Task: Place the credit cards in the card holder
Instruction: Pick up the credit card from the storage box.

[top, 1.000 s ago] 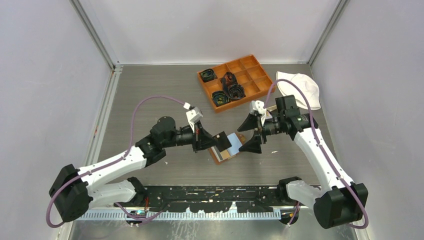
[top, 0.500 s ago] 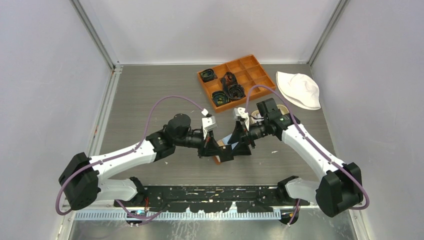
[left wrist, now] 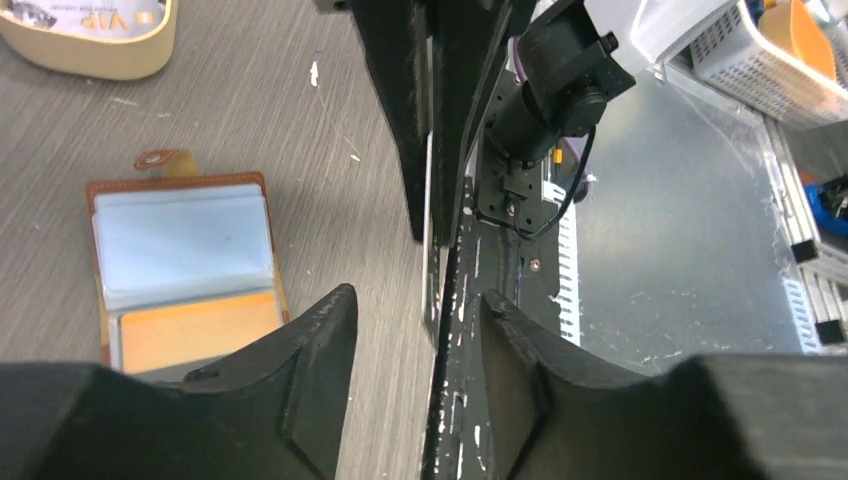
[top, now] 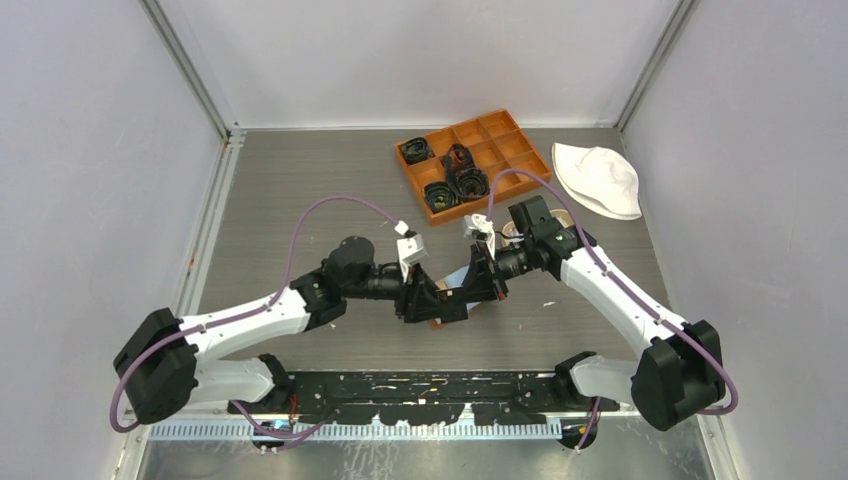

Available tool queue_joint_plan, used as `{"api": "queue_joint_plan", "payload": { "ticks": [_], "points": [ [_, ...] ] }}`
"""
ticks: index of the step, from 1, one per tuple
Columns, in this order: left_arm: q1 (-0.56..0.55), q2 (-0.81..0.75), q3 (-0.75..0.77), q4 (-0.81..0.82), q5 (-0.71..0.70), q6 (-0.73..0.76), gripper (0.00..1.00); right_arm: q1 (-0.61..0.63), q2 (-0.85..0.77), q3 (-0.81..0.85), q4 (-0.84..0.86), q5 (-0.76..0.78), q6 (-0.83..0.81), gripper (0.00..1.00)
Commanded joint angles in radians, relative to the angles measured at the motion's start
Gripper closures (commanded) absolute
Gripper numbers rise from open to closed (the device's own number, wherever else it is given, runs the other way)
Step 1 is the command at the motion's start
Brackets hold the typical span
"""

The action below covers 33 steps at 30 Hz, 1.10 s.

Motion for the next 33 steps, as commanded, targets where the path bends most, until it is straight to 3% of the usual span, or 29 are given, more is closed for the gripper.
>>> {"api": "queue_joint_plan", "payload": {
  "ticks": [1, 8, 18, 23, 26, 27, 28, 30, 33],
  "points": [
    [-0.002, -0.07, -0.144, 0.353, -0.062, -0.143, 0.46, -0.001, 0.001, 0.052, 0.013, -0.079, 0.041, 0.99],
    [-0.001, -0.048, -0.28, 0.672, -0.141, -0.284, 0.42, -0.003, 0.022, 0.049, 0.022, -0.118, 0.061, 0.99],
    [0.008, -0.017, -0.273, 0.779, -0.192, -0.366, 0.48, -0.002, 0.031, 0.043, 0.028, -0.115, 0.061, 0.99],
    [0.01, 0.031, -0.262, 0.814, -0.15, -0.391, 0.68, -0.002, 0.032, 0.043, 0.029, -0.116, 0.062, 0.99],
    [0.014, 0.066, -0.254, 0.844, -0.111, -0.413, 0.75, -0.002, 0.034, 0.043, 0.031, -0.114, 0.062, 0.99],
    [0.017, 0.078, -0.251, 0.861, -0.091, -0.418, 0.91, -0.003, 0.035, 0.042, 0.032, -0.114, 0.062, 0.99],
    [0.021, 0.087, -0.252, 0.881, -0.076, -0.429, 0.99, -0.003, 0.034, 0.04, 0.034, -0.113, 0.062, 0.99],
    [0.031, 0.101, -0.262, 0.927, -0.065, -0.462, 1.0, -0.009, 0.034, 0.038, 0.038, -0.097, 0.061, 0.89],
    [0.063, 0.093, -0.286, 0.891, -0.095, -0.53, 1.0, -0.042, 0.018, 0.034, 0.04, -0.001, 0.019, 0.51]
  ]
}}
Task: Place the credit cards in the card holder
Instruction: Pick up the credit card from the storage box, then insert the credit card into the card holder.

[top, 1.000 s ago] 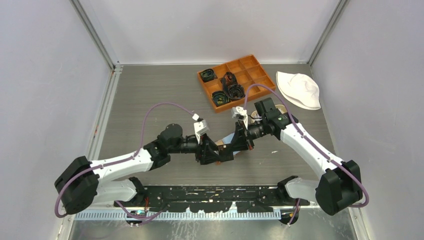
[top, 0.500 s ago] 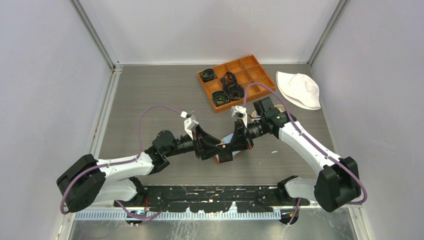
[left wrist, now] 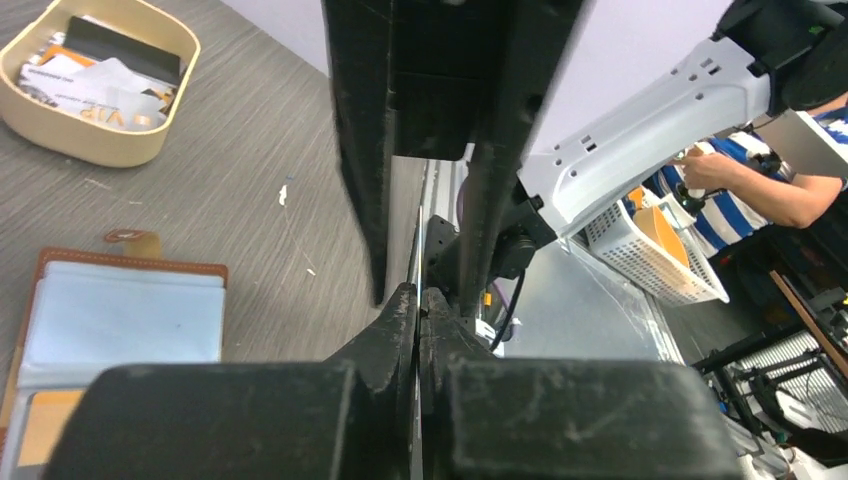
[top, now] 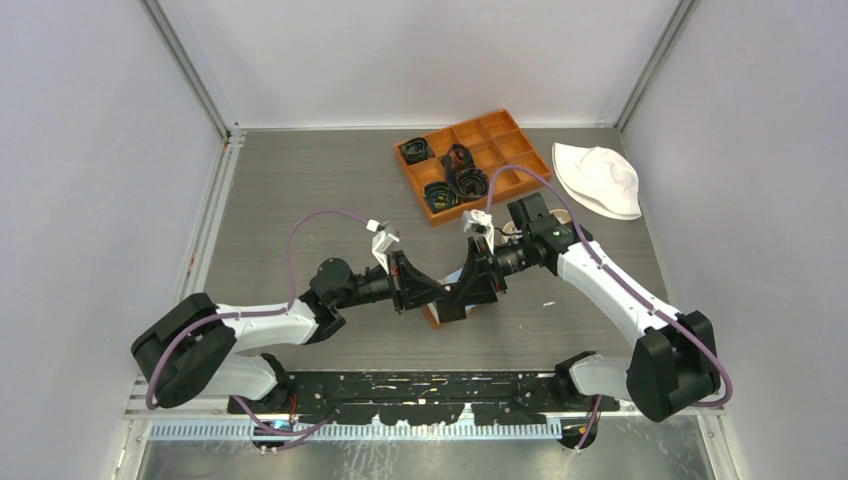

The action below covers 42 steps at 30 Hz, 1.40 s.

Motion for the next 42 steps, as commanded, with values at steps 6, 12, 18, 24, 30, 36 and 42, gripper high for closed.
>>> {"api": "queue_joint_plan", "payload": {
  "ticks": [6, 12, 18, 24, 30, 36, 42],
  "points": [
    [0.077, -0.087, -0.05, -0.325, -0.241, -0.242, 1.0, -0.114, -0.133, -0.072, 0.161, 0.529, -0.188, 0.2],
    [0.076, -0.09, -0.054, -0.428, -0.325, -0.355, 1.0, -0.118, -0.101, -0.16, 0.191, 0.519, -0.393, 0.2],
    [0.077, -0.008, -0.035, -0.383, -0.359, -0.399, 1.0, -0.082, -0.008, -0.149, 0.081, 0.587, -0.658, 0.22],
    [0.076, 0.099, -0.025, -0.266, -0.379, -0.444, 1.0, 0.011, 0.016, -0.184, 0.115, 0.726, -0.836, 0.15],
    [0.076, 0.174, -0.028, -0.179, -0.405, -0.47, 1.0, 0.065, 0.1, -0.168, 0.129, 0.811, -0.86, 0.2],
    [0.076, 0.236, -0.039, -0.094, -0.463, -0.49, 1.0, 0.072, 0.138, -0.157, 0.101, 0.851, -0.849, 0.31],
    [0.074, 0.353, -0.034, 0.08, -0.478, -0.531, 1.0, 0.084, 0.159, -0.146, 0.074, 0.864, -0.85, 0.45]
  ]
}}
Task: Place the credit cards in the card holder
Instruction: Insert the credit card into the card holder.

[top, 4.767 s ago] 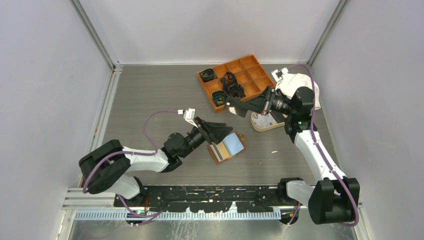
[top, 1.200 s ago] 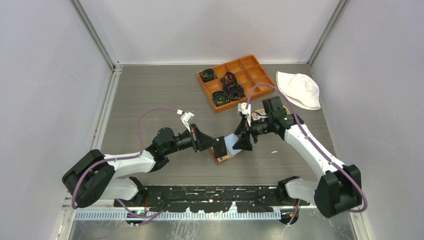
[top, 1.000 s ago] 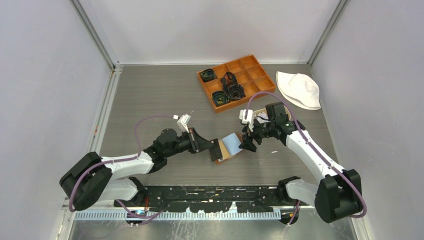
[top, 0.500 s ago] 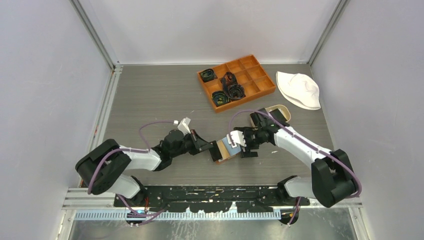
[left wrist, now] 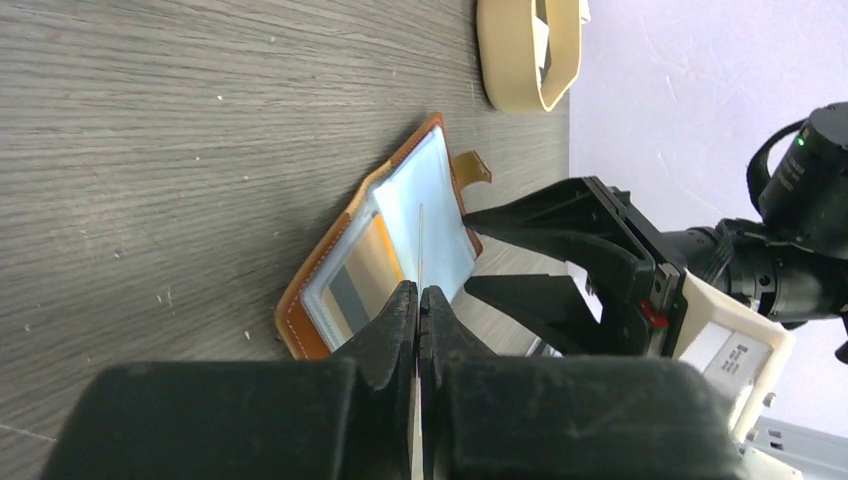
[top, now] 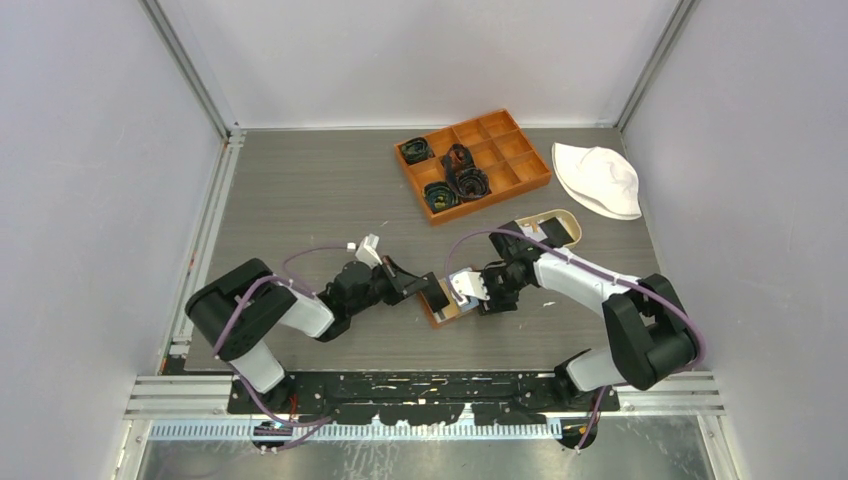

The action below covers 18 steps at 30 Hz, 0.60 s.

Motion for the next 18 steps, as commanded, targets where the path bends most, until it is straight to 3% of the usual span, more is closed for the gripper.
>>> {"api": "queue_joint_plan", "payload": {
  "ticks": [1, 18],
  "points": [
    [-0.002, 0.074, 0.021, 0.208, -0.032, -0.04, 1.0, 0.015, 0.004, 0.034, -0.023, 0.019, -0.016, 0.46],
    [-0.01, 0.14, 0.011, 0.274, -0.024, -0.028, 1.0, 0.056, 0.0, 0.038, -0.065, -0.022, -0.012, 0.55]
  ]
}}
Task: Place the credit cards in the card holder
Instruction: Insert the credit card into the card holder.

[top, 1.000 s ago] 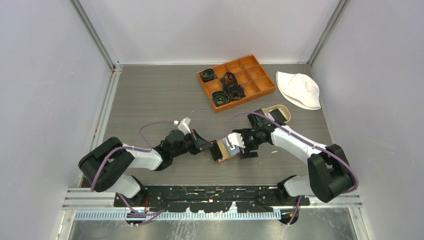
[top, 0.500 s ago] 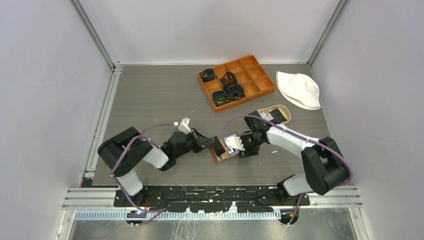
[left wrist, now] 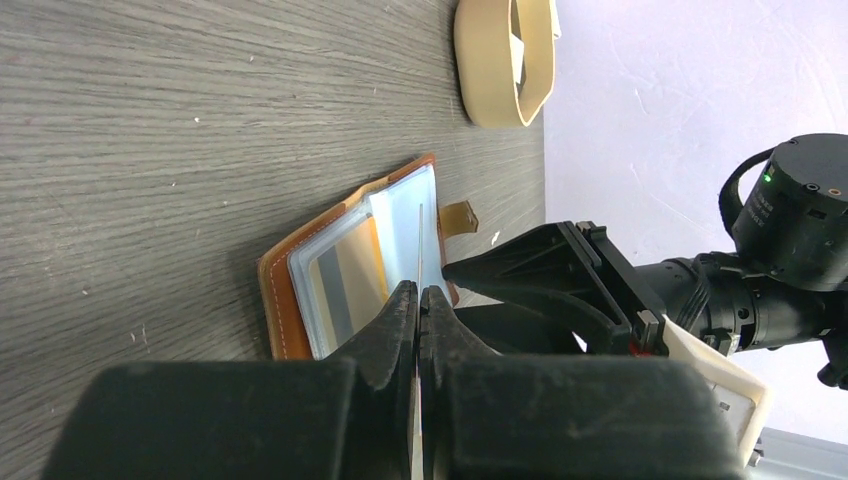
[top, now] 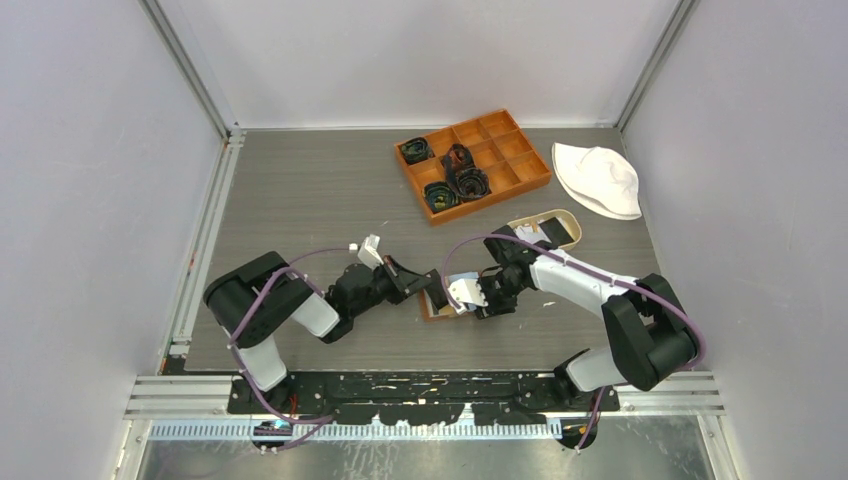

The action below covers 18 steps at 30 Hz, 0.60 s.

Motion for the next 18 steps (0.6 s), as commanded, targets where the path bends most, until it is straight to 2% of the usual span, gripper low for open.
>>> {"api": "queue_joint_plan", "payload": {
  "ticks": [1, 18],
  "points": [
    [-0.005, 0.017, 0.012, 0.093, -0.009, 0.017, 1.0, 0.009, -0.005, 0.038, -0.016, -0.028, -0.001, 0.56],
    [-0.004, 0.116, 0.039, 0.148, 0.02, 0.006, 1.0, 0.013, 0.002, 0.045, -0.023, -0.023, 0.009, 0.57]
  ]
}}
